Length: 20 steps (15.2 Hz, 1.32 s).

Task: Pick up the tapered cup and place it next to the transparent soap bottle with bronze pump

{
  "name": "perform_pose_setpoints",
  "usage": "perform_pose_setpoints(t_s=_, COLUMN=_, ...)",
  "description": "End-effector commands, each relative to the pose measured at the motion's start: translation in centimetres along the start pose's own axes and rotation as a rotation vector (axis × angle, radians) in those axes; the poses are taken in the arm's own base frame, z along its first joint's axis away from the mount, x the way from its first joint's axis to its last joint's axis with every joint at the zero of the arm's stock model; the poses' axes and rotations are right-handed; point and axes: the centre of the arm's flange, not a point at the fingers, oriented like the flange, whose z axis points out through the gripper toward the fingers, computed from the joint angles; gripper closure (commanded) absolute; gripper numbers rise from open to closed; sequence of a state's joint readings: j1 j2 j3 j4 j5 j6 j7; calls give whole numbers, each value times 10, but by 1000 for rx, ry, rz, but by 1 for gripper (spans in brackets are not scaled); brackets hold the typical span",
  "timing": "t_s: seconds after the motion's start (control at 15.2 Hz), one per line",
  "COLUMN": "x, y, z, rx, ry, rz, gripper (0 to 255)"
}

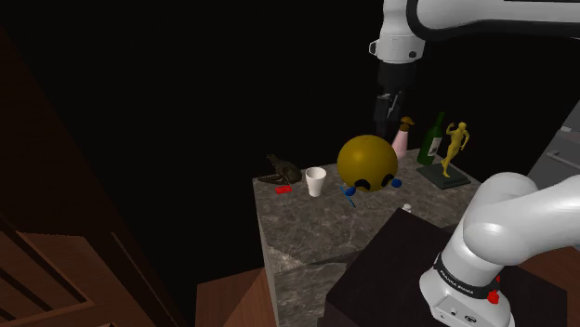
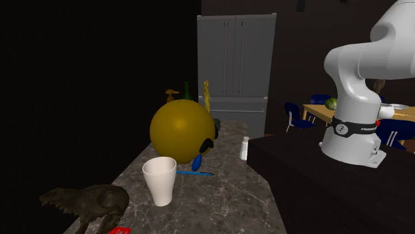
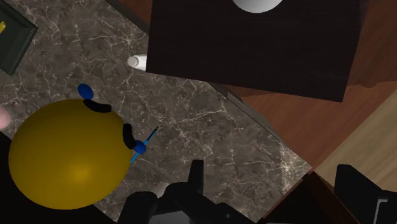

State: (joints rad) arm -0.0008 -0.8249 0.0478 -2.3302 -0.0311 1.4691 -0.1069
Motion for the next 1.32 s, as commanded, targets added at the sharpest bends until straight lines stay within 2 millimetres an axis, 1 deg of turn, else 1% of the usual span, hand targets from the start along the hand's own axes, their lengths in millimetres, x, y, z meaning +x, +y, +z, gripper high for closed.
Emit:
perform_pose_setpoints(t_s=0.0, x=0, y=0, z=0, rx=0, ry=0, rz=0, gripper=0)
perform_pose_setpoints(t_s=1.25, x=144, y=53, z=191, rx=-56, ry=44, rz=1, gripper=0)
